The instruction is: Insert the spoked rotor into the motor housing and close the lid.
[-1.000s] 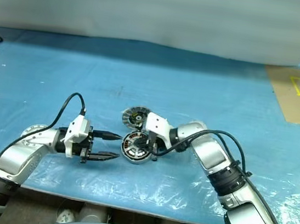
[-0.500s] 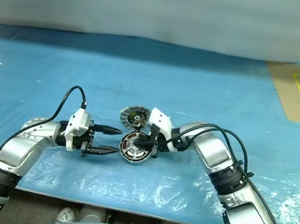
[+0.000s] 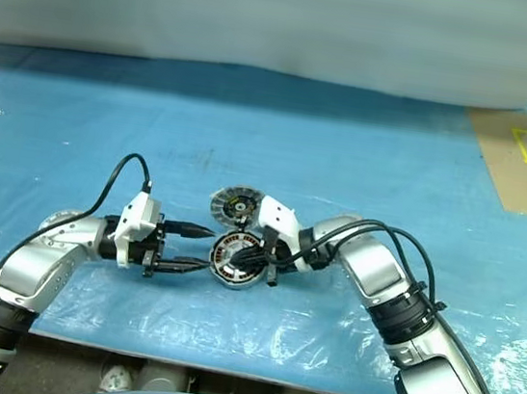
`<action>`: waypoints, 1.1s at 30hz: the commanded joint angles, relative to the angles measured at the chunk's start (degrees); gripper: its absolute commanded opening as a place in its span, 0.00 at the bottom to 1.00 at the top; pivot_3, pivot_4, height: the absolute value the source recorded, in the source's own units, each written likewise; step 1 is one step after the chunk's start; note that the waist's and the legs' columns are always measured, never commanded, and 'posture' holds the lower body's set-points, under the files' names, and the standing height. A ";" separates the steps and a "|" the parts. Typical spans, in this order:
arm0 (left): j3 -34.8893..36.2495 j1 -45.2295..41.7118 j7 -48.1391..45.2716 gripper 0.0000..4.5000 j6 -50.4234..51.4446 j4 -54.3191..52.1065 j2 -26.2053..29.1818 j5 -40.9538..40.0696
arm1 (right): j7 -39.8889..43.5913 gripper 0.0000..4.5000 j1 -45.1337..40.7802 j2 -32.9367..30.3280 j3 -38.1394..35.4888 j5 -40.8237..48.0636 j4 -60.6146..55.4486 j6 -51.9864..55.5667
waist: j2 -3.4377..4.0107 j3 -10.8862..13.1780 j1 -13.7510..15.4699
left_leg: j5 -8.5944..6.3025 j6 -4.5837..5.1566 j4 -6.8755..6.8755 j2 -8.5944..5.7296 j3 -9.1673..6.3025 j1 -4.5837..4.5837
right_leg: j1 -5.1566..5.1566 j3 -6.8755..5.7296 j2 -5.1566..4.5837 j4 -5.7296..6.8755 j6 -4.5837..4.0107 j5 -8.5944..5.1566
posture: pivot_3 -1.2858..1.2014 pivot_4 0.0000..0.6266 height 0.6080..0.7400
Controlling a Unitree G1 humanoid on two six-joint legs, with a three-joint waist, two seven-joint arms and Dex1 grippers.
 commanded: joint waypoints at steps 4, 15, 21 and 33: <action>2.06 0.74 0.70 0.61 0.53 -3.44 0.36 -2.13 | -0.36 0.00 -2.41 1.81 -7.03 7.02 -5.52 3.88 | 0.01 0.01 -0.03 | 0.00 0.00 0.01 0.00 0.00 0.00 | -0.01 0.01 0.00 0.01 0.00 0.00 | 0.52 0.24 1.00; 6.07 3.26 4.71 0.61 4.46 -7.65 0.84 -5.23 | -10.66 0.00 -0.18 -5.78 -18.22 5.30 -6.78 4.93 | 0.01 0.01 0.26 | 0.00 -0.01 -0.02 -0.02 0.00 -0.02 | 0.02 0.01 -0.01 -0.10 0.01 0.00 | 0.52 0.24 1.00; 9.17 1.48 6.18 0.61 6.26 -5.32 1.48 -7.21 | -19.17 0.00 2.60 -3.81 -22.62 3.81 -2.68 3.58 | 0.02 0.02 -0.06 | 0.00 -0.01 -0.02 -0.01 0.02 0.02 | -0.03 0.03 0.04 0.00 0.00 0.00 | 0.52 0.24 1.00; 10.22 -2.57 -0.45 0.61 3.99 0.34 5.22 -5.49 | -13.00 0.00 -8.04 6.10 -13.65 3.11 7.59 -2.85 | 0.09 0.06 -0.61 | 0.01 -0.01 -0.02 0.00 0.04 -0.09 | -0.14 0.01 0.03 0.02 -0.01 -0.01 | 0.52 0.24 1.00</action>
